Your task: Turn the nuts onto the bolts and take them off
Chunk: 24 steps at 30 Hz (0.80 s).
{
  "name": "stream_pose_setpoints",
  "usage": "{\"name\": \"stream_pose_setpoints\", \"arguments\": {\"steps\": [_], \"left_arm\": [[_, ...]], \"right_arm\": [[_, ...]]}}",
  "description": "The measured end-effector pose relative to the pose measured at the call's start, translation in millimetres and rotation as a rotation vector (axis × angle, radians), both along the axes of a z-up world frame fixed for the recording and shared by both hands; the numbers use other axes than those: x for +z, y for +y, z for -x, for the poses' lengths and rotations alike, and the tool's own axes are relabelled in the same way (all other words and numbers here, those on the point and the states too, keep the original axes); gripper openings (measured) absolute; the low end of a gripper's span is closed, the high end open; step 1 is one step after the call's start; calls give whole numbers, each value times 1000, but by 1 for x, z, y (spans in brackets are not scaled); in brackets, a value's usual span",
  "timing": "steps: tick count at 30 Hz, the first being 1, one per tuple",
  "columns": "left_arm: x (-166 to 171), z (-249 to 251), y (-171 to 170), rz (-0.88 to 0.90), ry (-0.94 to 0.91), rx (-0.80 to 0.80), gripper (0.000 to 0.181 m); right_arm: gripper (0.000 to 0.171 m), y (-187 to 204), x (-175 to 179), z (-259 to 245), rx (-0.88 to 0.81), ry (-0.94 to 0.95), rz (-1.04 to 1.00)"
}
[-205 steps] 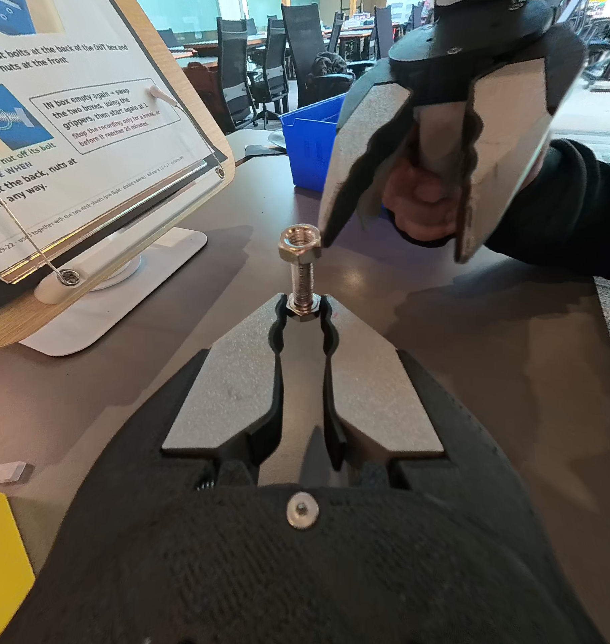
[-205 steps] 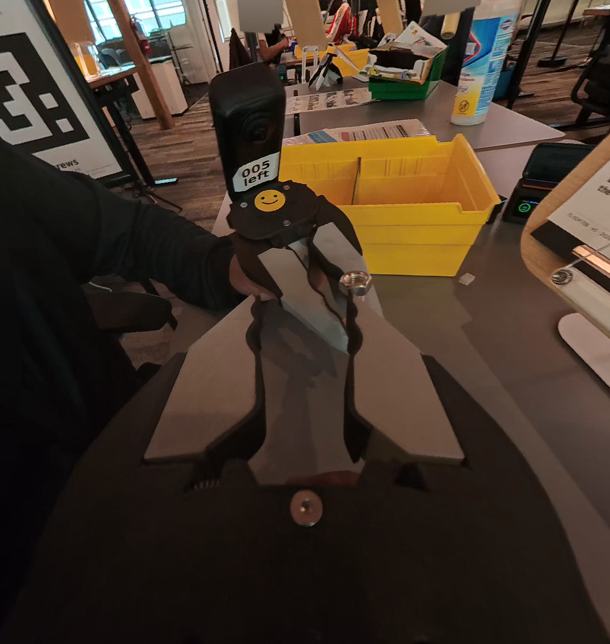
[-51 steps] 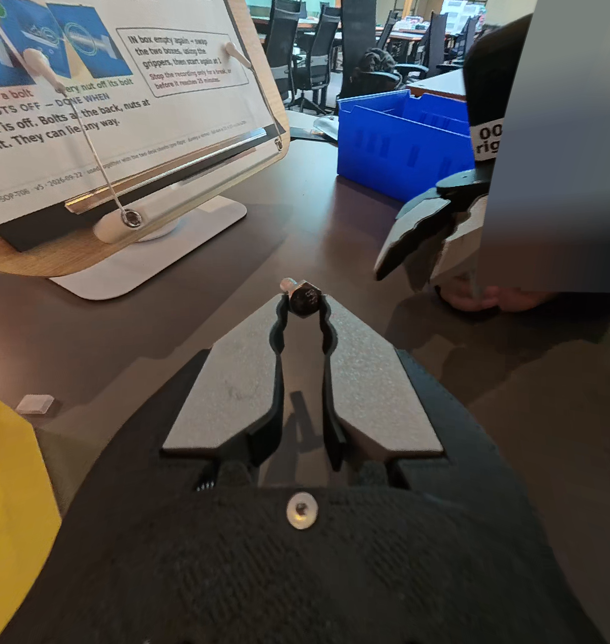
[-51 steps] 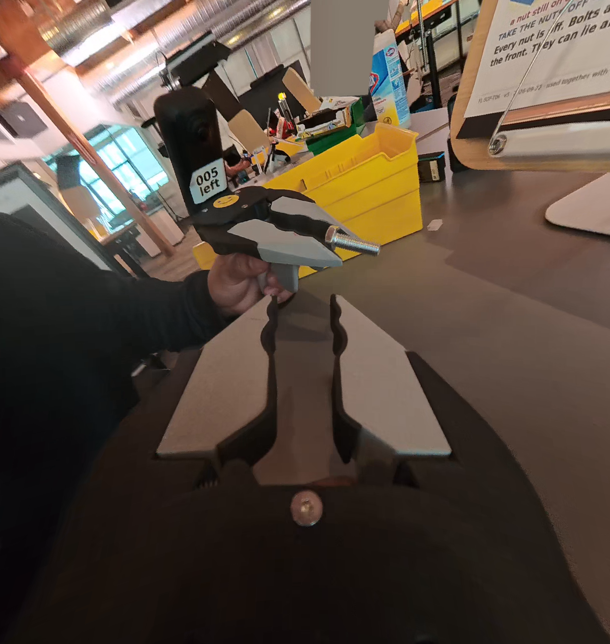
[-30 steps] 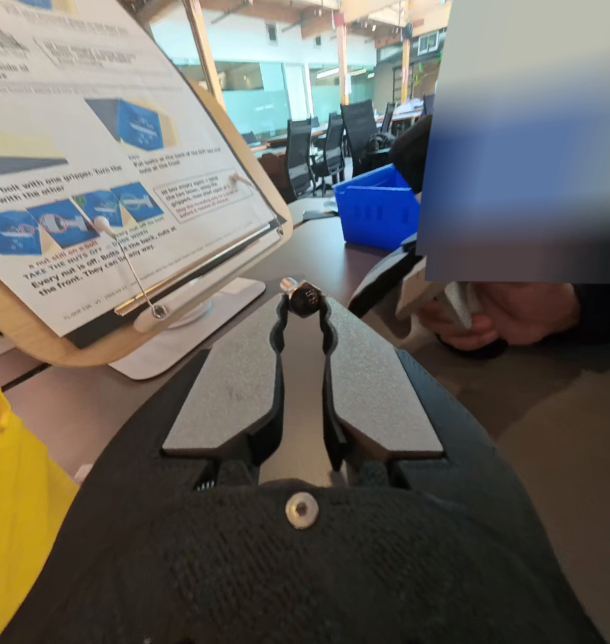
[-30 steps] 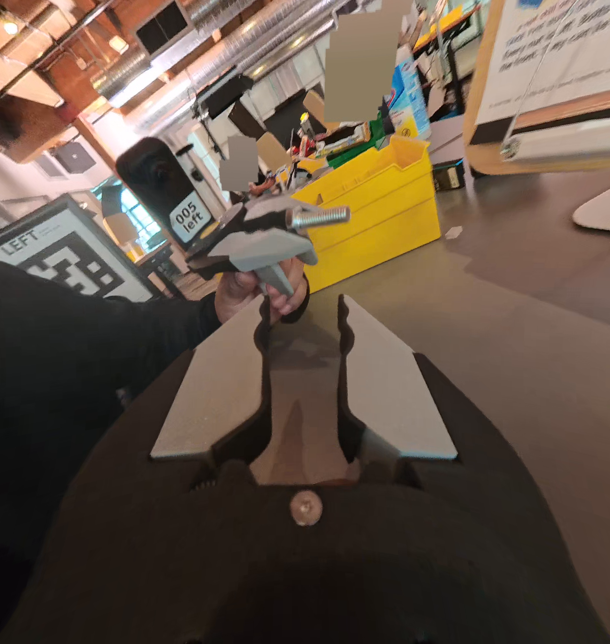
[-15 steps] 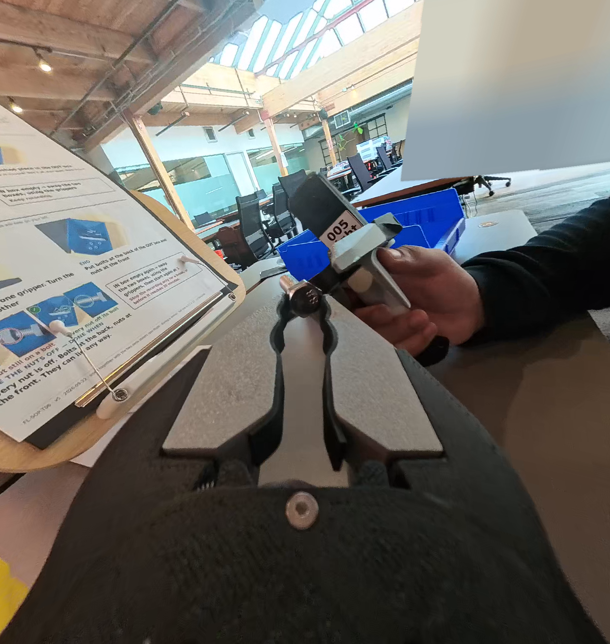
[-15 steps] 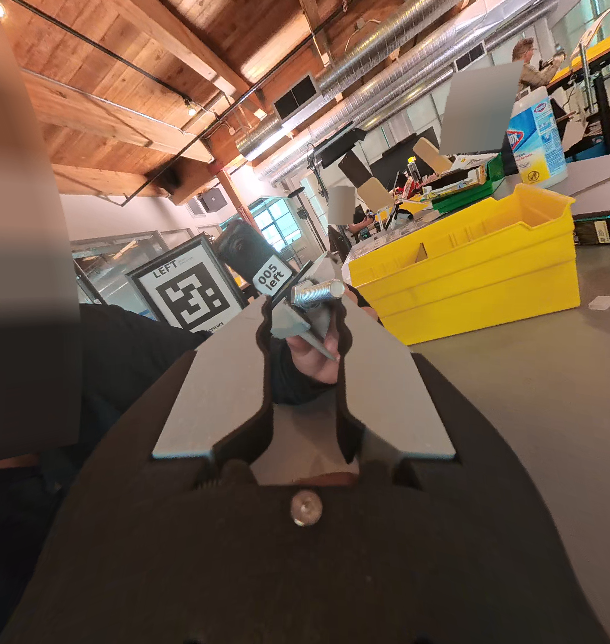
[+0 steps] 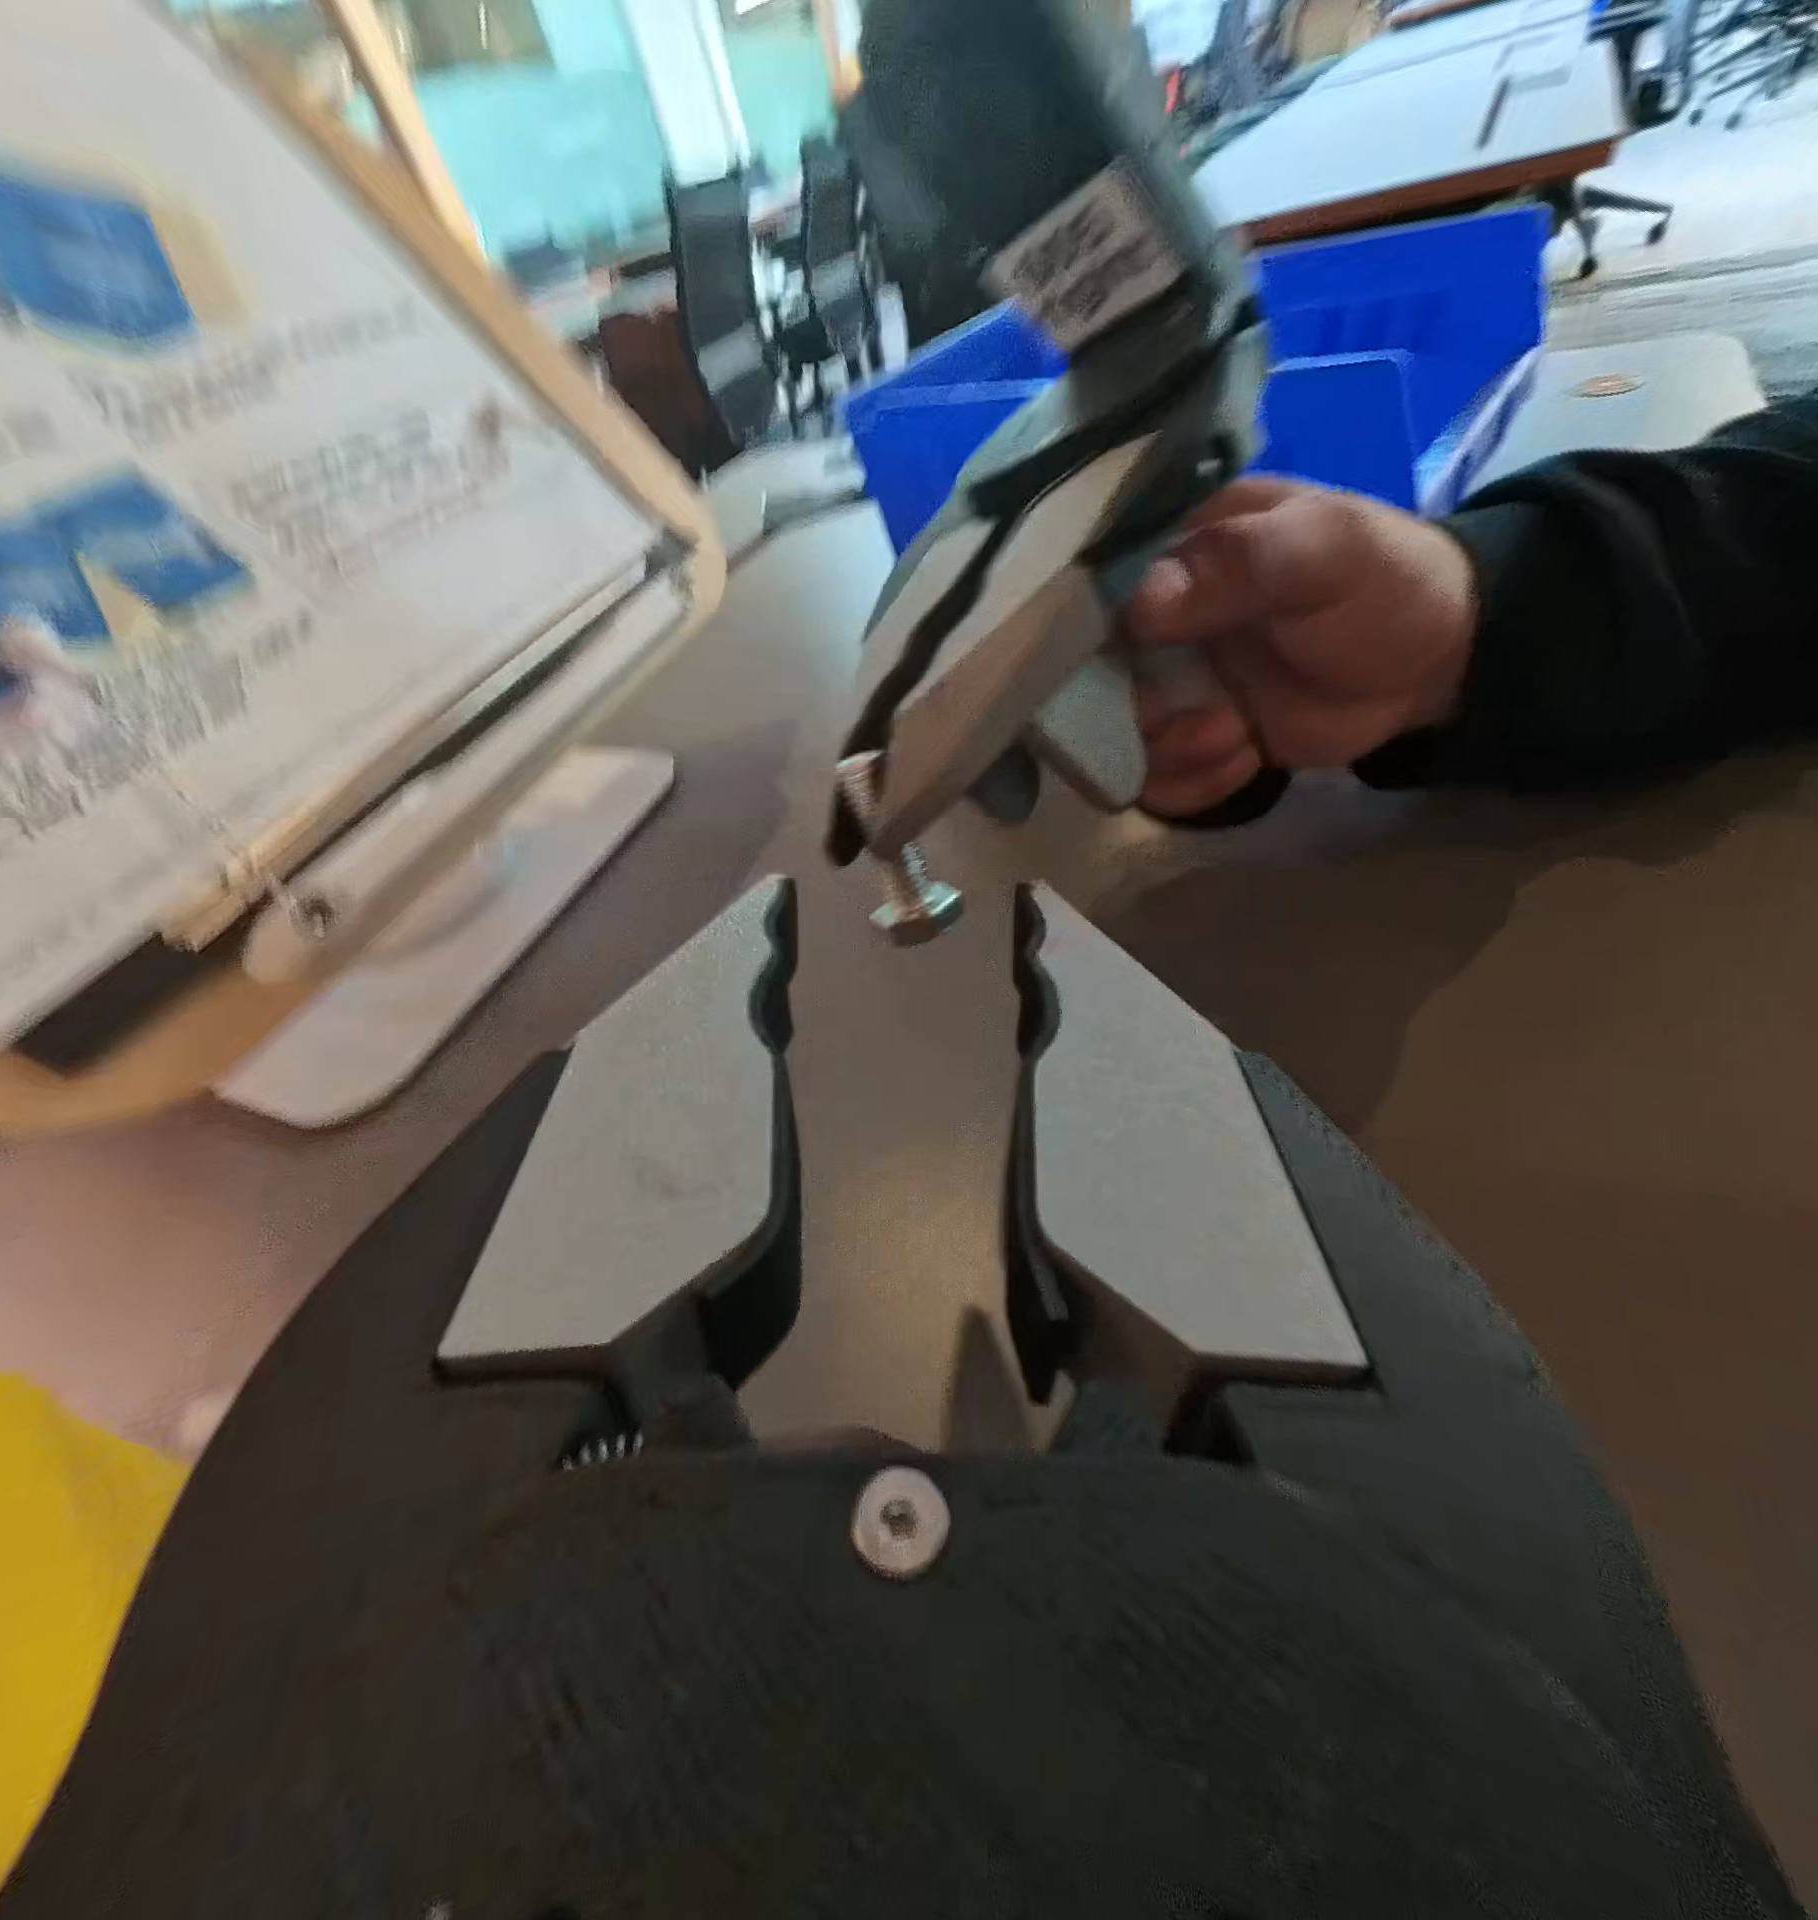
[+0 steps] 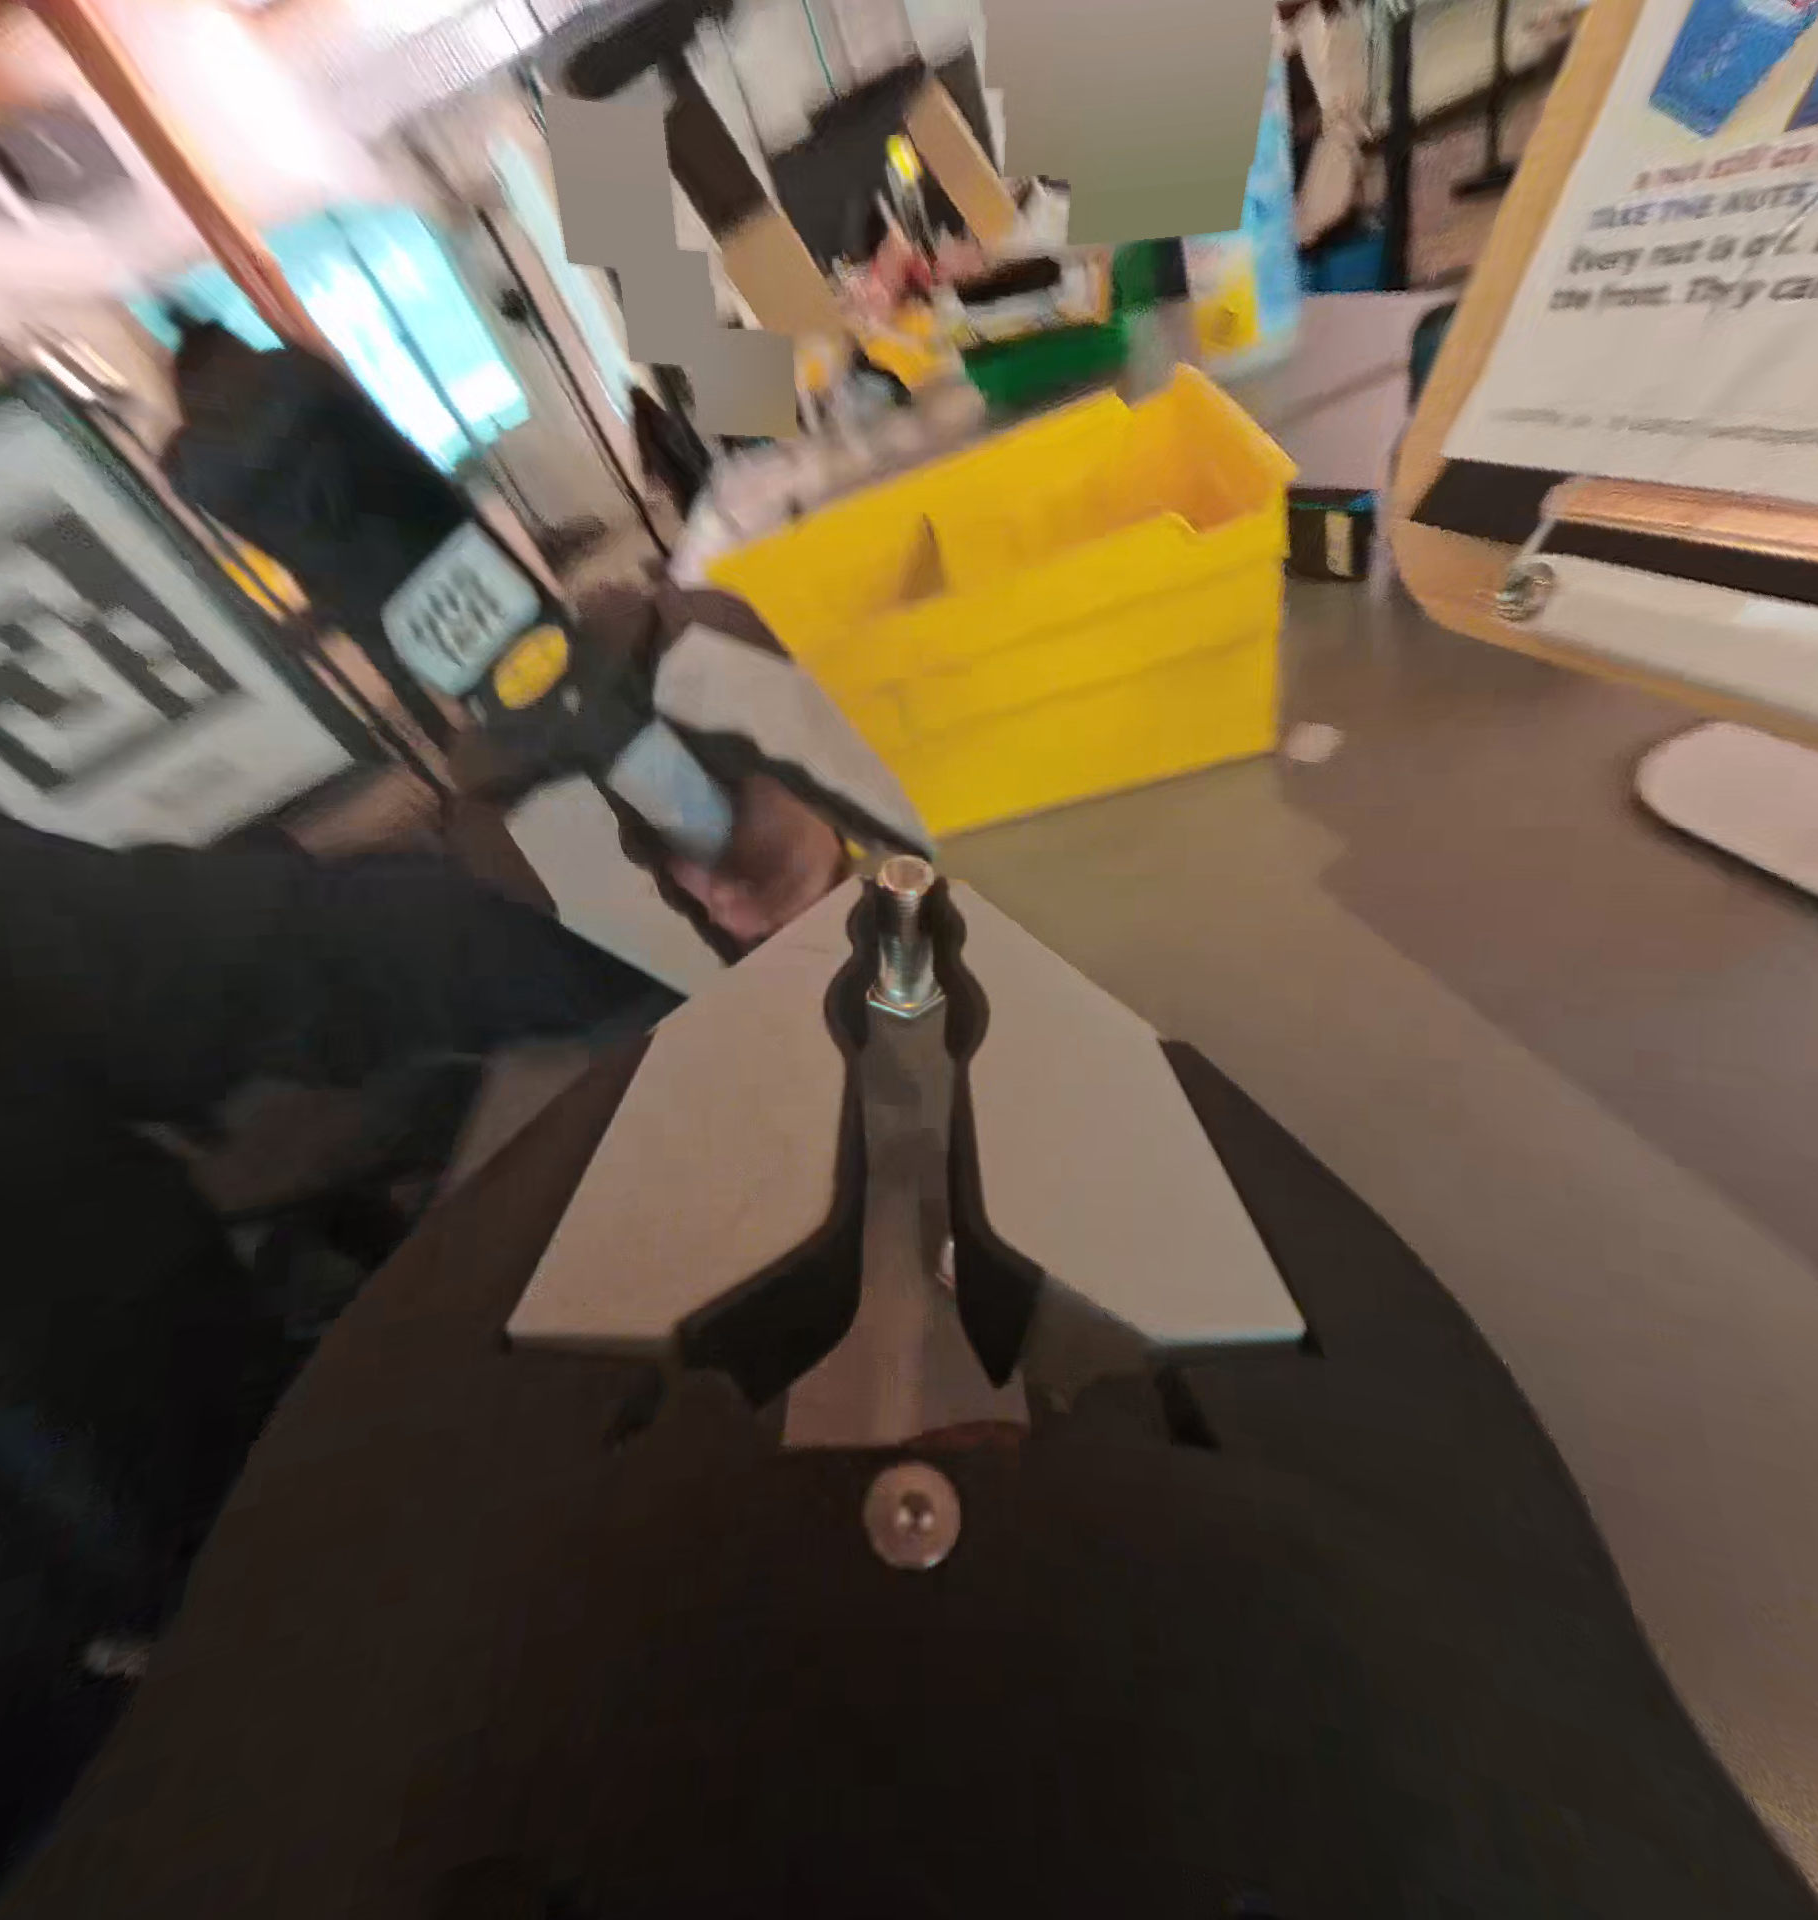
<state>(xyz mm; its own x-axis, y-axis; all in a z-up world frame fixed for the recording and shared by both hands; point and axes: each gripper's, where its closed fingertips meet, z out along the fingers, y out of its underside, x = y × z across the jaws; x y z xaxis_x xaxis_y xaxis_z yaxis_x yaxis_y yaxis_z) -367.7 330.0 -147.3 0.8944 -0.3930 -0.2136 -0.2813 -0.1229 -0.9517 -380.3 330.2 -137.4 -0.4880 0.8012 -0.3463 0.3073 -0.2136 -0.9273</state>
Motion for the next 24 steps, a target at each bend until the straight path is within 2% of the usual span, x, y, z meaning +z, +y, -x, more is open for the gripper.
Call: {"name": "stream_pose_setpoints", "arguments": {"steps": [3, 6, 11, 19, 24], "left_arm": [[-24, 12, 4, 181, -114, 11, 27], [-54, 15, 6, 345, -156, 23, 28], [-70, 27, 6, 439, -138, 87, 28], [-72, 34, 6, 449, -150, 112, 29], [-71, 28, 7, 439, -129, 90, 27]], "right_arm": [[6, 4, -22, 8, -42, -69, -222], [6, 2, -44, 15, -50, -105, -375], [6, 14, -82, 24, -65, -208, -547], [10, 14, -83, 23, -65, -216, -544], [6, 16, -79, 21, -68, -208, -509]]}}
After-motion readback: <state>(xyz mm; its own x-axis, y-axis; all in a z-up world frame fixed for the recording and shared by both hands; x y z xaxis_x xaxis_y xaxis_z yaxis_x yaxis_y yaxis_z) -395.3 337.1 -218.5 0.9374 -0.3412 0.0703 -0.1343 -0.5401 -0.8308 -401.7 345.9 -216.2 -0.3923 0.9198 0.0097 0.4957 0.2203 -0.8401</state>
